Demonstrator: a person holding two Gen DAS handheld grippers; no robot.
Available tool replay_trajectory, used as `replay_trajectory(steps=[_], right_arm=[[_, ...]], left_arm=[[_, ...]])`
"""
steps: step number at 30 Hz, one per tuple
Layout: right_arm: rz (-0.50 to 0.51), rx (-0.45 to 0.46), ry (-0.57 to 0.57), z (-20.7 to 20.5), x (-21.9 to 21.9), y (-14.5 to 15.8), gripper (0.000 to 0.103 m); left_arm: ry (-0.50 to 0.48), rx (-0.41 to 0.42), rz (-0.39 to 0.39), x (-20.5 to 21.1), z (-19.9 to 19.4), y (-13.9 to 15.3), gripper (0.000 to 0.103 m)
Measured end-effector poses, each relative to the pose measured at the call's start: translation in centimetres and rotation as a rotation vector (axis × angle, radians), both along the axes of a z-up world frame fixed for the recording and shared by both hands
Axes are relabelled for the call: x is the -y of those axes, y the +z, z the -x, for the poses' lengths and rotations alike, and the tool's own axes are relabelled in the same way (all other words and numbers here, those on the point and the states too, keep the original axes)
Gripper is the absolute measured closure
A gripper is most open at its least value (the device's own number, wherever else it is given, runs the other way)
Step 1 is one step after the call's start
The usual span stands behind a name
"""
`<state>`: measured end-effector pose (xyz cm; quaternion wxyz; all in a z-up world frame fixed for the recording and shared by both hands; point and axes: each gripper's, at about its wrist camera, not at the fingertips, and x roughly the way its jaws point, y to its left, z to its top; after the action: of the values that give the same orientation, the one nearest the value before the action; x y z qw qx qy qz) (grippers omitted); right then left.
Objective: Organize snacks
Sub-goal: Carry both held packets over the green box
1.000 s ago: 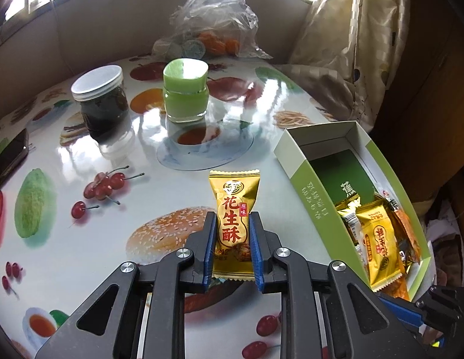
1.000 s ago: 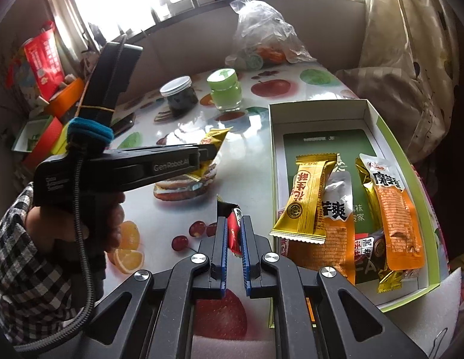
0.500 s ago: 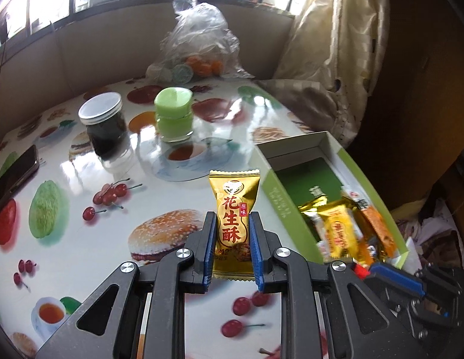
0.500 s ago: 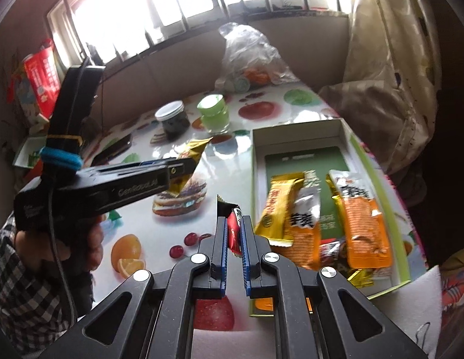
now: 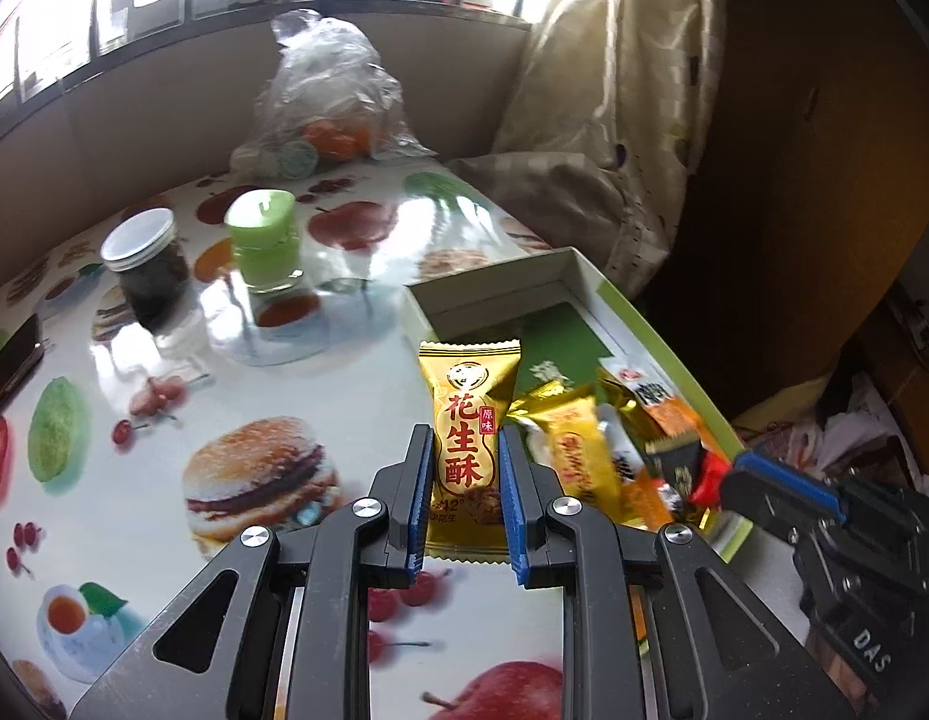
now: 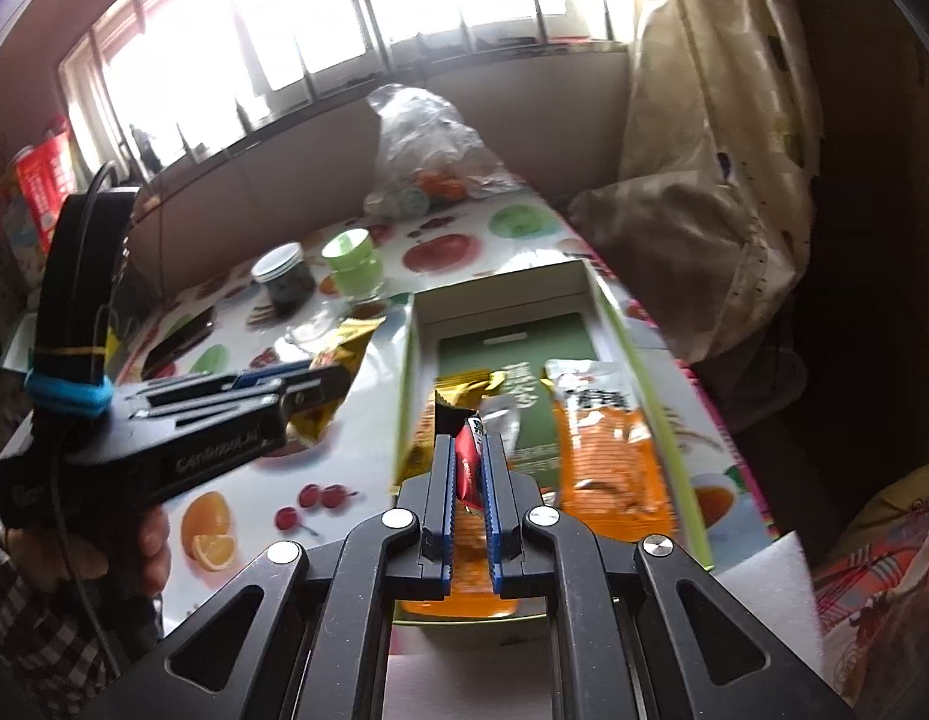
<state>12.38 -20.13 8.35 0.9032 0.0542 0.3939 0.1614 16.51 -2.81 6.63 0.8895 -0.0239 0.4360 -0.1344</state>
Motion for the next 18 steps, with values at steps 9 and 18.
replay_trajectory(steps=[9, 18], right_arm=[[-0.002, -0.034, -0.065, -1.4, 2.4, -1.6, 0.095], [-0.004, -0.046, -0.073, -2.4, 2.7, -3.1, 0.095]], left_arm=[[-0.045, -0.024, 0.006, 2.6, 0.0, -0.7, 0.081], [-0.057, -0.045, -0.006, 4.2, -0.1, -1.5, 0.081]])
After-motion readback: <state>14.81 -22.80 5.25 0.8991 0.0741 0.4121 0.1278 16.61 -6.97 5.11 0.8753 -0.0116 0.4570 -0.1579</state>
